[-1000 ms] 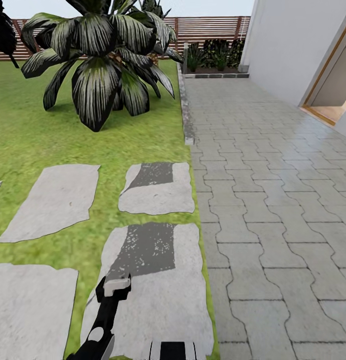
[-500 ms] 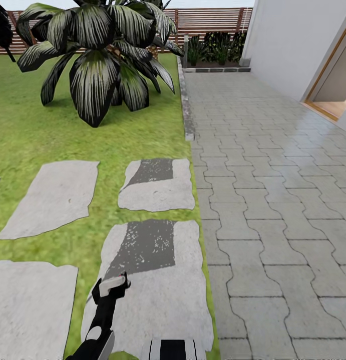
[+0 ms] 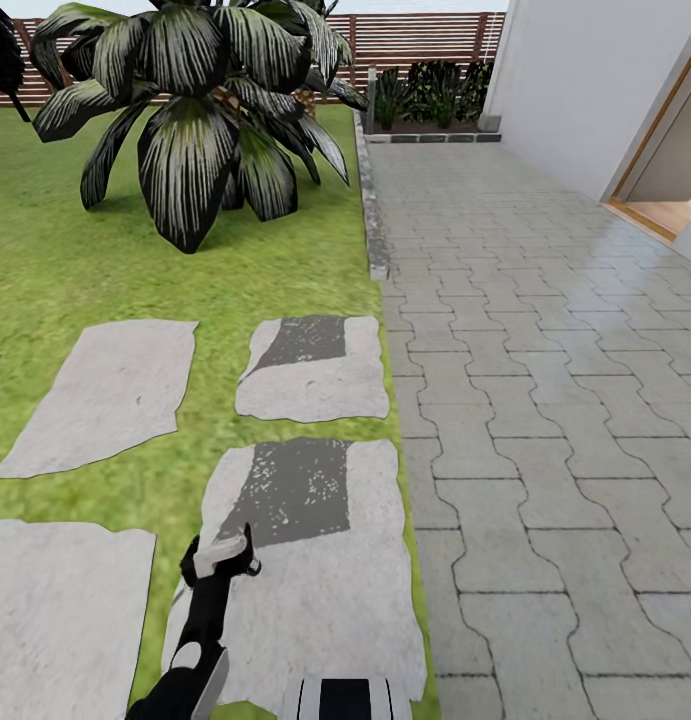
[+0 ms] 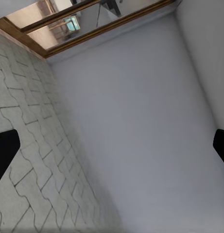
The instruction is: In the garden, pick up the pesticide atomizer on the floor and spray pesticide onto both trees until each tree trunk is fully covered.
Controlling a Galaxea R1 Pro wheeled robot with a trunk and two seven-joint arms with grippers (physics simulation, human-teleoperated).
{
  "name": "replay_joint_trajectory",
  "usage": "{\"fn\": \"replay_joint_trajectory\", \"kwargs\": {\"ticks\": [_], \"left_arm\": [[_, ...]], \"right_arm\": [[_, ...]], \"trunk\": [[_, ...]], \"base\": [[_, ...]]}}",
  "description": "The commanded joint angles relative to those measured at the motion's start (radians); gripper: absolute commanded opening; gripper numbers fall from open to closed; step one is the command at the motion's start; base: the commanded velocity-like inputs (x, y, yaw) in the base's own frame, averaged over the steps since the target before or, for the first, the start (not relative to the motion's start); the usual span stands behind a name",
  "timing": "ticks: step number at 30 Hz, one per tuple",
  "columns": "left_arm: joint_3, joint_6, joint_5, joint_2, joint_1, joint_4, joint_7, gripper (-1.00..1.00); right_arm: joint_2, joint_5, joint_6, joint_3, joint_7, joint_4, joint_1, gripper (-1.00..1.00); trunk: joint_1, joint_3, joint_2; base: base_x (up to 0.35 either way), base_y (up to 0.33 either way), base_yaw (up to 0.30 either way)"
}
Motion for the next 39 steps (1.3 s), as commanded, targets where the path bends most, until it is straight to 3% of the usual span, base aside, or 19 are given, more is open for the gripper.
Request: {"fn": "replay_joint_trajectory", "kwargs": {"ticks": [1,4,6,11,39], "left_arm": [[0.001,-0.011,-0.002,-0.001,0.0,-0.002,0.0,1.0],[-0.001,-0.03,-0.041,-0.005,0.0,-0.005,-0.001,1.0],[-0.002,-0.038,-0.098,-0.008,0.0,-0.006,0.0,1.0],[-0.002,-0.042,-0.143,-0.01,0.0,-0.005,0.001,1.0],[-0.002,-0.042,-0.15,-0.011,0.0,-0.012,0.001,1.0]], "right_arm": [[0.0,-0.006,-0.004,0.004,0.0,0.001,-0.001,1.0],[0.0,-0.007,-0.004,0.004,0.0,0.001,-0.001,1.0],[0.0,-0.007,-0.004,0.004,0.0,0.001,-0.001,1.0],[0.0,-0.007,-0.004,0.004,0.0,0.001,-0.001,1.0],[0.0,-0.006,-0.004,0.004,0.0,0.001,-0.001,1.0]], "trunk": [[0.0,-0.001,0.0],[0.0,-0.001,0.0],[0.0,-0.005,0.0],[0.002,-0.016,-0.001],[0.014,-0.124,-0.008]], "base": [[0.0,0.0,0.0],[0.0,0.0,0.0],[0.0,0.0,0.0],[0.0,0.0,0.0],[0.0,0.0,0.0]]}}
